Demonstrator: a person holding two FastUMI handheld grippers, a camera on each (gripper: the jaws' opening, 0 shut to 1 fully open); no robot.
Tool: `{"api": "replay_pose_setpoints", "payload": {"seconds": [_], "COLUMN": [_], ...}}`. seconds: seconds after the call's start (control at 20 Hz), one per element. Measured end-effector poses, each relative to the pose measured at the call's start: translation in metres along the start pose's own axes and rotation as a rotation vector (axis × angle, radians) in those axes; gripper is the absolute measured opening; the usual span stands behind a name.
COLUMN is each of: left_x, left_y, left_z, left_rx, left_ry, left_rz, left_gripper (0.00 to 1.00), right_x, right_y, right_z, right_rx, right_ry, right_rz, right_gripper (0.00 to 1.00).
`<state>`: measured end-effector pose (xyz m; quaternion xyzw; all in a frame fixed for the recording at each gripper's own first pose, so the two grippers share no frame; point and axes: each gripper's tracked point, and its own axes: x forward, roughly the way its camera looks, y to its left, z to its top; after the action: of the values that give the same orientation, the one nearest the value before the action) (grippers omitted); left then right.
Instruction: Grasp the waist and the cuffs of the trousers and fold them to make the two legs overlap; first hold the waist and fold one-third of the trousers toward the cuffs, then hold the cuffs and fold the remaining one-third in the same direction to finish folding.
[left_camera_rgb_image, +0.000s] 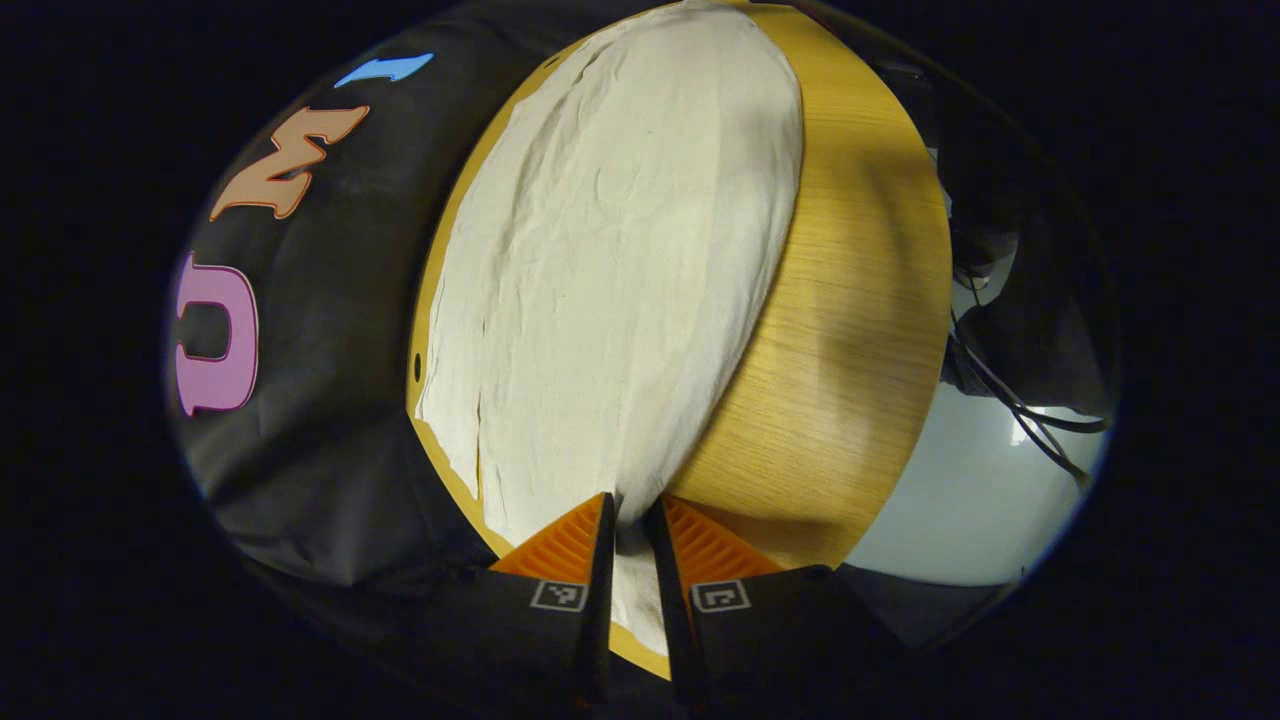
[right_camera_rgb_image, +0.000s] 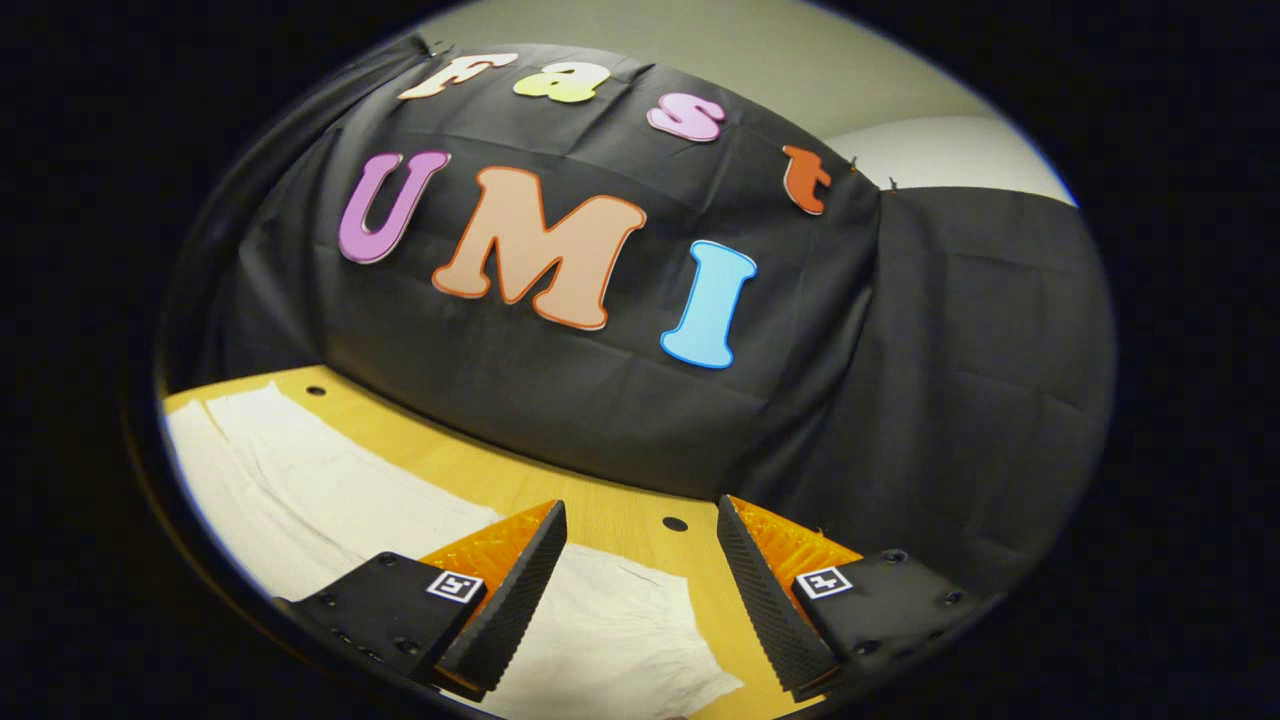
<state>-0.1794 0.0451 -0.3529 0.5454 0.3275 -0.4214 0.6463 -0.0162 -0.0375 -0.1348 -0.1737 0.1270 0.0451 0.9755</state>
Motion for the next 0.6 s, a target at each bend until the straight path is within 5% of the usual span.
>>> {"api": "replay_pose_setpoints", "payload": {"seconds": [0.1, 0.2, 0.6], "left_x": [-0.001, 0.0, 0.003], "left_y": [-0.001, -0.001, 0.0], "left_z": [0.002, 0.002, 0.002], "left_rx": [-0.002, 0.003, -0.004], "left_ry": [-0.003, -0.005, 0.002], "left_rz": [0.016, 0.034, 0.058], "left_gripper": [0.05, 0.0, 0.0], "right_x": [0.0, -0.011, -0.038], "right_y": [0.001, 0.001, -0.022], "right_z": [-0.011, -0.028, -0.119], "right_rx": [-0.083, -0.165, -0.502], "right_ry": [0.02, 0.035, 0.159], "right_rz": [0.034, 0.072, 0.192], "right_gripper": [0.97, 0.98, 0.97]}}
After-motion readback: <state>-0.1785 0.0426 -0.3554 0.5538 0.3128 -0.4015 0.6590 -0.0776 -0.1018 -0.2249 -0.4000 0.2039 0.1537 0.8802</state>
